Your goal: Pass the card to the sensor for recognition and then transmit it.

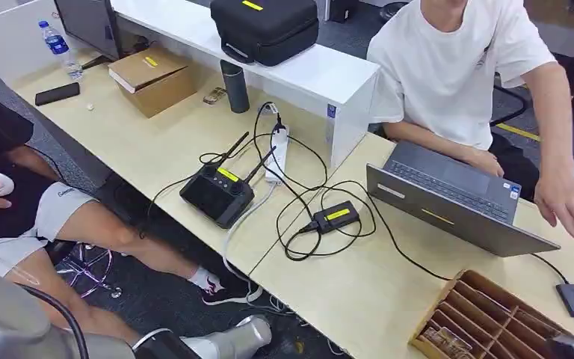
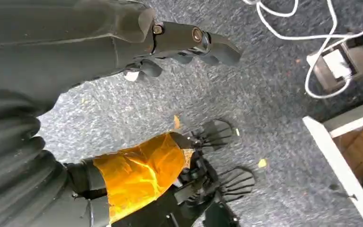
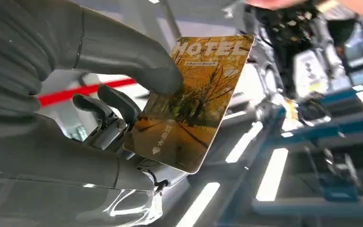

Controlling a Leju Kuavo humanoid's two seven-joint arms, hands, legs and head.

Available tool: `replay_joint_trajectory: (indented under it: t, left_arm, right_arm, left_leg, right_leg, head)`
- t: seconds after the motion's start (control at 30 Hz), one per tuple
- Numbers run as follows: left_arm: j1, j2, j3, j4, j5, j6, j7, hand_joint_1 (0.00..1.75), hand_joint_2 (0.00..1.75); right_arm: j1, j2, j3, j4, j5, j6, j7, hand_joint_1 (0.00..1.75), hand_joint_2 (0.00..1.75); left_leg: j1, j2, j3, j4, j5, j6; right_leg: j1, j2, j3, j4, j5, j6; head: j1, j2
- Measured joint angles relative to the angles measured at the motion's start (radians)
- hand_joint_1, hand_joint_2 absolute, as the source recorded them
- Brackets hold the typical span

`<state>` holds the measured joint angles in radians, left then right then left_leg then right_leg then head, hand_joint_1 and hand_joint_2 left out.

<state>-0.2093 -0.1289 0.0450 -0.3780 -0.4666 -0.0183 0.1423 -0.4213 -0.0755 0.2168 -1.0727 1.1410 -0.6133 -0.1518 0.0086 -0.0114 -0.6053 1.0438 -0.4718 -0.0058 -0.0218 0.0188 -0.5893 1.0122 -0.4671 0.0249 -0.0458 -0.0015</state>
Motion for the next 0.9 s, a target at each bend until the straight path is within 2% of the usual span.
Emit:
replay_joint_trajectory:
  t: [0.13, 0.33, 0.67, 0.9]
  left_arm:
    - [-0.017, -0.01, -0.002, 0.002, -0.027, -0.016, 0.034, 0.0, 1.75]
    - [-0.044, -0.037, -0.008, 0.02, -0.064, -0.026, 0.068, 0.0, 1.75]
    - [-0.07, -0.056, -0.039, 0.038, -0.101, -0.035, 0.098, 0.0, 1.75]
    - [-0.076, -0.056, -0.053, 0.045, -0.106, -0.058, 0.102, 0.0, 1.75]
  right_arm:
    - [-0.148, 0.047, 0.08, 0.038, 0.056, 0.038, 0.054, 1.75, 1.75]
    - [-0.312, 0.173, 0.176, 0.172, 0.093, 0.039, 0.126, 1.75, 1.75]
    - [-0.397, 0.284, 0.232, 0.339, 0.114, 0.021, 0.17, 1.75, 1.75]
    - [-0.41, 0.315, 0.248, 0.406, 0.106, 0.008, 0.164, 1.75, 1.75]
  left_leg:
    - [0.0, 0.0, -0.001, 0.0, 0.001, -0.001]
    - [0.002, 0.0, -0.007, 0.001, 0.002, -0.003]
    - [0.001, -0.002, -0.015, 0.001, 0.002, -0.002]
    - [0.001, -0.003, -0.016, 0.002, 0.002, -0.002]
  right_leg:
    - [0.0, 0.0, -0.002, 0.001, 0.001, -0.001]
    - [0.001, 0.0, -0.009, 0.002, 0.001, -0.002]
    - [0.0, -0.001, -0.015, 0.001, 0.001, -0.002]
    - [0.0, -0.003, -0.015, 0.001, 0.001, -0.002]
  head:
    - [0.0, 0.0]
    - [0.0, 0.0]
    - [0.0, 0.0]
    - [0.0, 0.0]
